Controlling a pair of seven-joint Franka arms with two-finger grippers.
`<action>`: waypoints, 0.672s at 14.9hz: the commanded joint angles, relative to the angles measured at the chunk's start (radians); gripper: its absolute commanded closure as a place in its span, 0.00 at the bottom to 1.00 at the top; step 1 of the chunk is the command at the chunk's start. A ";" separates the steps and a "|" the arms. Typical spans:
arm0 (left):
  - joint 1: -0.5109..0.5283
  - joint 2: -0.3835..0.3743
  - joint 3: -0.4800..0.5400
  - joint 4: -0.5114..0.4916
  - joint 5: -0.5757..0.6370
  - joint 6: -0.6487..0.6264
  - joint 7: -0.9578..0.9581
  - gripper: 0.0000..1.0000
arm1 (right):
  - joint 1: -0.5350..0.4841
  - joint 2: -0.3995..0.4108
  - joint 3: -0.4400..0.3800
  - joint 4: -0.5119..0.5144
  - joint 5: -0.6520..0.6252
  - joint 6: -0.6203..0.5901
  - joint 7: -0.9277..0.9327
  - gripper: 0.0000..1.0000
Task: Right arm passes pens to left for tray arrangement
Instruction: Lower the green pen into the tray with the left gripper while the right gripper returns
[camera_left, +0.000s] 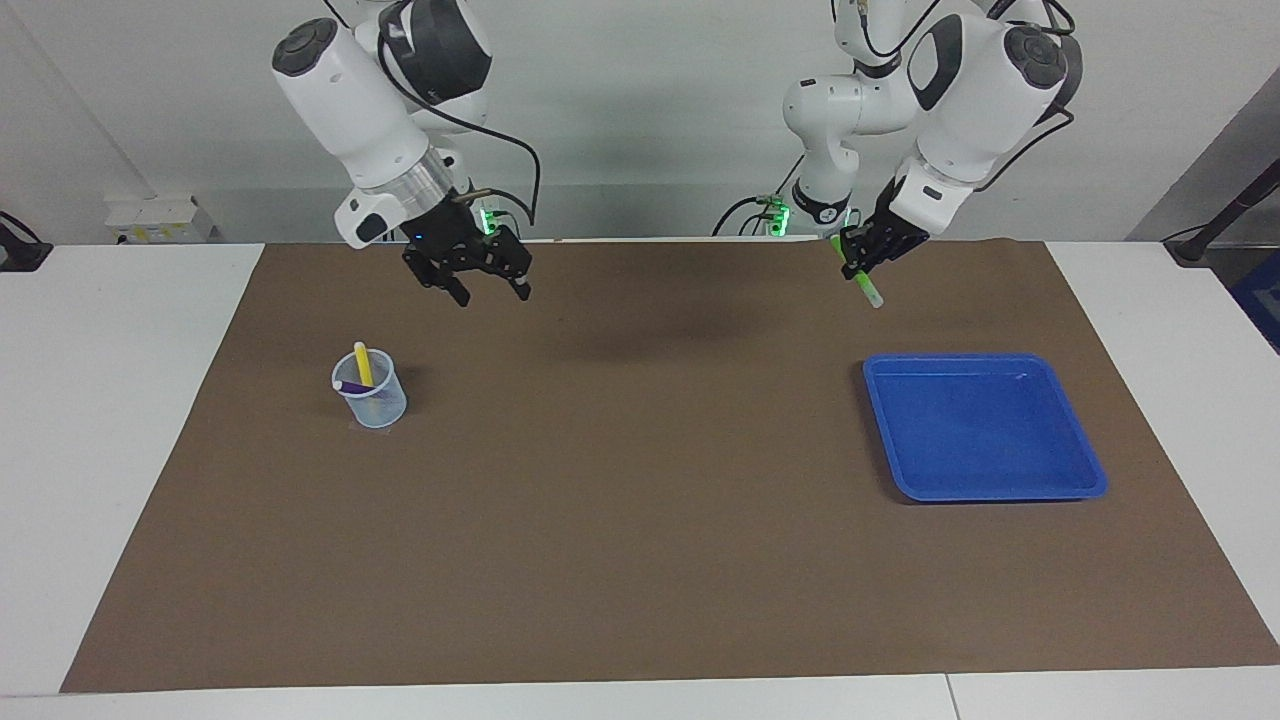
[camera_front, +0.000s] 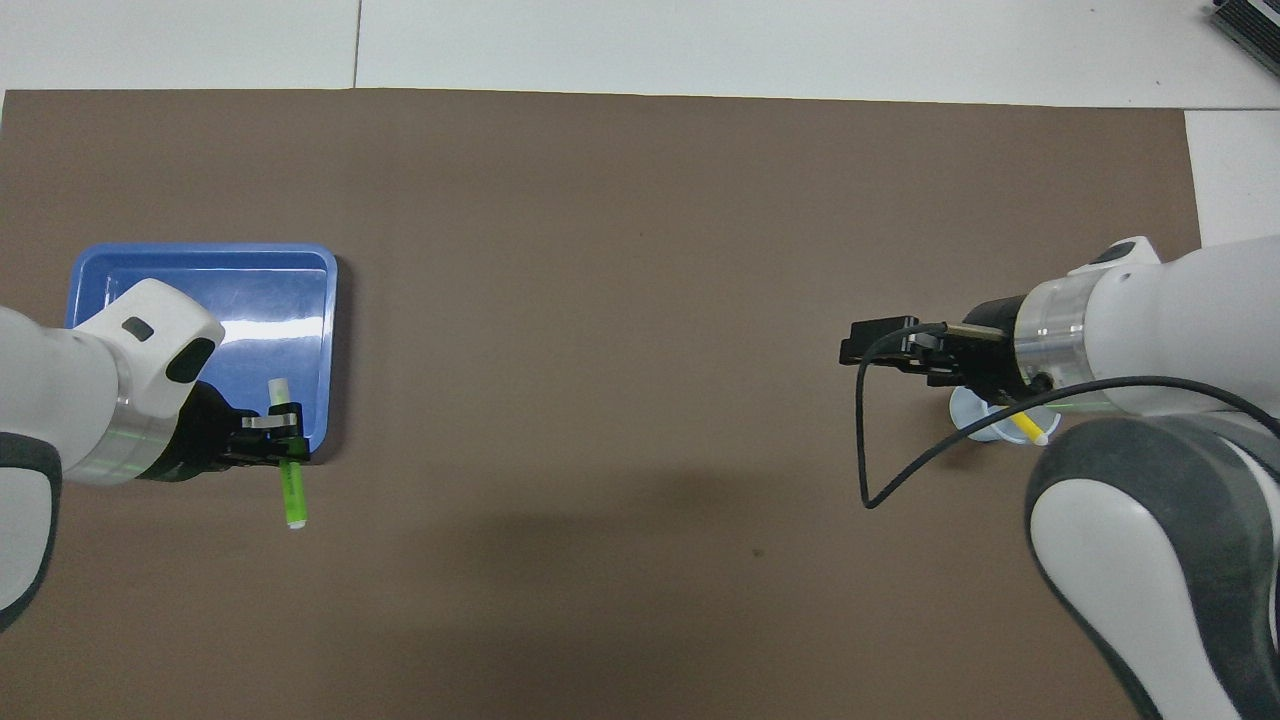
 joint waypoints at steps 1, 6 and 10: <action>0.035 -0.001 0.002 0.011 0.080 -0.027 0.148 1.00 | -0.082 -0.024 0.014 -0.029 -0.070 -0.025 -0.142 0.00; 0.104 0.068 0.002 0.008 0.143 0.031 0.266 1.00 | -0.178 0.005 0.014 -0.076 -0.213 0.010 -0.399 0.00; 0.121 0.148 0.002 0.008 0.159 0.124 0.269 1.00 | -0.240 0.083 0.014 -0.084 -0.213 0.065 -0.416 0.02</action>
